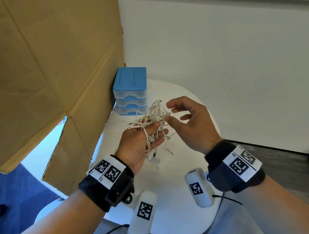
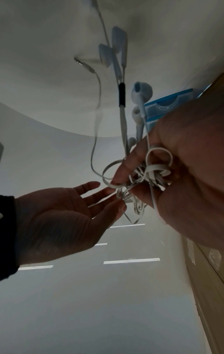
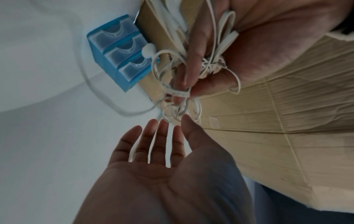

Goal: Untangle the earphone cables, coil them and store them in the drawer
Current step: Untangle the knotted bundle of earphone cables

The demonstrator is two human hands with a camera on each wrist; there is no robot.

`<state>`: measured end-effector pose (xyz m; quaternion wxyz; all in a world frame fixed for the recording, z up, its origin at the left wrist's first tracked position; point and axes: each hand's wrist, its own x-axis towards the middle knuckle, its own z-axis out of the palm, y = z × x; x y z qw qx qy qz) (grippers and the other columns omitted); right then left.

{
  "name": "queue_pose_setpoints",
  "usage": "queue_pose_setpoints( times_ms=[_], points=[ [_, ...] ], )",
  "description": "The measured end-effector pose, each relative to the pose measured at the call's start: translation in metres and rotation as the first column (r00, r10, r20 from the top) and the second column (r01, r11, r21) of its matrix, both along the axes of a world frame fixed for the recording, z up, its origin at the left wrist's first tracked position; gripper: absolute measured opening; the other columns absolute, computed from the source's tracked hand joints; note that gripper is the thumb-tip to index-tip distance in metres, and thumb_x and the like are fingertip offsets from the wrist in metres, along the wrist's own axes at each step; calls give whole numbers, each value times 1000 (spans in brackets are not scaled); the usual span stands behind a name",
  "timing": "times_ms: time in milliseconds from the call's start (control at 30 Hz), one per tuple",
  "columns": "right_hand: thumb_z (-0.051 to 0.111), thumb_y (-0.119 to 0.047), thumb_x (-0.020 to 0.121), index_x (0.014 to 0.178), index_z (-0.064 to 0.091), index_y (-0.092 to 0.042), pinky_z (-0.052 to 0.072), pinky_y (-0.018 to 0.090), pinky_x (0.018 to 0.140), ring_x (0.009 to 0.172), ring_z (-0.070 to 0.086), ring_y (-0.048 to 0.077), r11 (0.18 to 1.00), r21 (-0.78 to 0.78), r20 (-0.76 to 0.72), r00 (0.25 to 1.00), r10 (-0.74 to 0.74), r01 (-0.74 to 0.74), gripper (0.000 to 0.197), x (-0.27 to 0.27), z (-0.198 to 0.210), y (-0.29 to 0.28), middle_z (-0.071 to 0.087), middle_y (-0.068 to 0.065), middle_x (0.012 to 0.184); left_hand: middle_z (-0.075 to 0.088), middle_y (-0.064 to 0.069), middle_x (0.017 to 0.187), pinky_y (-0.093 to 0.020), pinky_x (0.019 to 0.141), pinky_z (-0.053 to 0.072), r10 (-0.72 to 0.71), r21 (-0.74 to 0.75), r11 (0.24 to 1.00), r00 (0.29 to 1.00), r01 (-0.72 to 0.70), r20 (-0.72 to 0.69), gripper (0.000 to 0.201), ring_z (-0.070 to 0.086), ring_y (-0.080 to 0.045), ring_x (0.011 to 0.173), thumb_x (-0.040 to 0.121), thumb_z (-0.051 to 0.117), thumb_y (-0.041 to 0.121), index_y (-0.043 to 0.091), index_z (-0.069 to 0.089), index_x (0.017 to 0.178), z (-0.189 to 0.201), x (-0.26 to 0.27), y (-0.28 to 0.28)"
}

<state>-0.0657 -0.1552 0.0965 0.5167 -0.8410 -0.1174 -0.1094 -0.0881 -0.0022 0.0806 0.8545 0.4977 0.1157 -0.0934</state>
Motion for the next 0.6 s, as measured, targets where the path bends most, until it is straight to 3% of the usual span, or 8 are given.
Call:
queue_pose_setpoints(
  times_ms=[100,233,333,400,500,600],
  points=[
    [74,-20,86,99,69,-22,49,22,74,92,65,6,1000,2,-25,999,24,-24,15,2,-1,-1,71,-11,97,75,-10,104,-26,69,58,14,14,1000,1000,-14,5,26,73,-24,88,88,66,8,7,69,113,-1,1,0],
    [72,-14,87,85,69,-22,49,22,66,75,68,15,998,62,-63,998,21,-17,9,5,-4,-3,72,1,76,75,-10,94,-28,68,59,26,49,998,1000,-26,4,20,71,-20,72,85,68,4,7,70,105,-2,1,-1],
    [73,-11,86,93,66,-16,52,26,72,66,67,13,992,114,-121,991,62,-48,11,6,-4,-5,71,2,68,70,-9,83,-27,66,58,17,74,997,1000,-17,-7,11,67,-15,62,84,70,5,10,71,94,-3,0,-1],
    [74,-12,85,105,62,-19,50,25,73,71,67,13,995,85,-112,992,57,-47,24,6,-6,-7,71,0,73,69,-10,81,-27,63,57,10,85,996,1000,-8,-18,12,65,-15,60,85,70,7,7,70,97,-4,1,-1],
    [74,-12,83,127,56,-27,46,18,75,89,61,10,992,-110,78,994,78,-69,50,3,-5,-10,64,-4,100,69,-11,83,-25,61,55,-4,82,997,999,8,-47,16,63,-15,60,85,70,8,4,71,100,-4,1,-1],
    [70,-9,82,120,65,-24,49,28,80,107,55,15,934,-354,316,935,160,-40,41,0,-1,-11,56,1,121,69,-12,84,-25,59,54,-21,79,997,997,27,-74,21,62,-16,59,84,71,10,0,70,102,-4,2,-1]
  ],
)
